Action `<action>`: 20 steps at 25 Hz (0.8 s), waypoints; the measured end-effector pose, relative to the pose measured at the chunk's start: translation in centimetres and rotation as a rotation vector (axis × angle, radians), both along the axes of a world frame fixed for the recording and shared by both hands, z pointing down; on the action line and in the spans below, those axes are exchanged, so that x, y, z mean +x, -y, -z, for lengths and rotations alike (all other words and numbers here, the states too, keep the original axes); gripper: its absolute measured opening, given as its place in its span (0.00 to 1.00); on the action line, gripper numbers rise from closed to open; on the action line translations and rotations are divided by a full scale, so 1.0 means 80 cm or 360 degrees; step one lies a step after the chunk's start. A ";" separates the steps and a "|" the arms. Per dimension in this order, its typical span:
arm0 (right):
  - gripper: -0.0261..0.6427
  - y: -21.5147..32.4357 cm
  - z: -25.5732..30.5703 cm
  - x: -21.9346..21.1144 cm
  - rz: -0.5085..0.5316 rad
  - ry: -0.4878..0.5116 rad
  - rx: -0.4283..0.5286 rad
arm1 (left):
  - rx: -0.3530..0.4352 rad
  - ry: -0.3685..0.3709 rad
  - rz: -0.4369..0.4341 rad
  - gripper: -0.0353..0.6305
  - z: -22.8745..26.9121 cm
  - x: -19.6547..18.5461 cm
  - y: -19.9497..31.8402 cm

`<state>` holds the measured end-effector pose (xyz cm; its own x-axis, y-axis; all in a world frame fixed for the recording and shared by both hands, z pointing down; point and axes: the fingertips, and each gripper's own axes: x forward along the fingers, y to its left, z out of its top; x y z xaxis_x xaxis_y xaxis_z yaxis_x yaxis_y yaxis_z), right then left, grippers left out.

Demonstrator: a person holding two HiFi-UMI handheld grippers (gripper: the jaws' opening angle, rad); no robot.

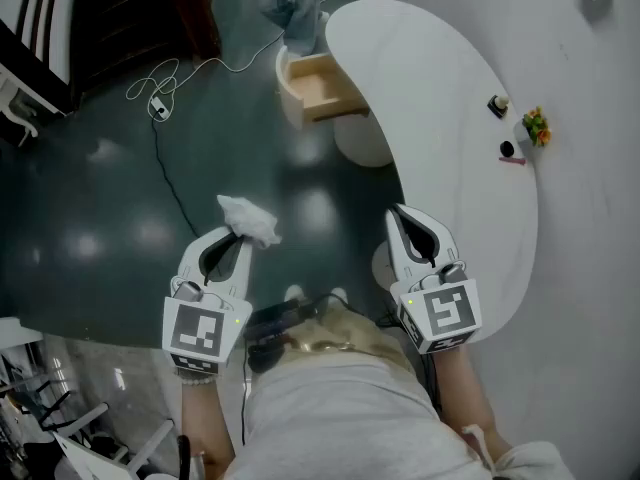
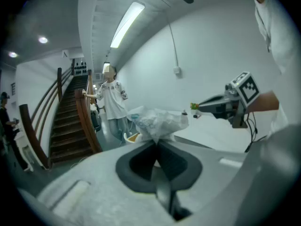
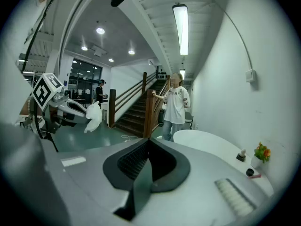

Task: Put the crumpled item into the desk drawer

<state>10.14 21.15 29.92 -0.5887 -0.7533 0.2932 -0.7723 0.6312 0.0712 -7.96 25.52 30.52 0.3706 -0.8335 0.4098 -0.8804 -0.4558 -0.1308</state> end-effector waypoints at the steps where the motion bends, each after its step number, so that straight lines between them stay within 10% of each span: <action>1: 0.05 -0.001 0.000 -0.001 0.0005 -0.0001 0.0006 | 0.0001 0.0001 0.0000 0.05 0.000 0.000 0.000; 20: 0.05 -0.009 -0.002 -0.009 -0.0019 0.0037 -0.0003 | 0.0021 0.0000 -0.0031 0.05 0.000 -0.005 -0.002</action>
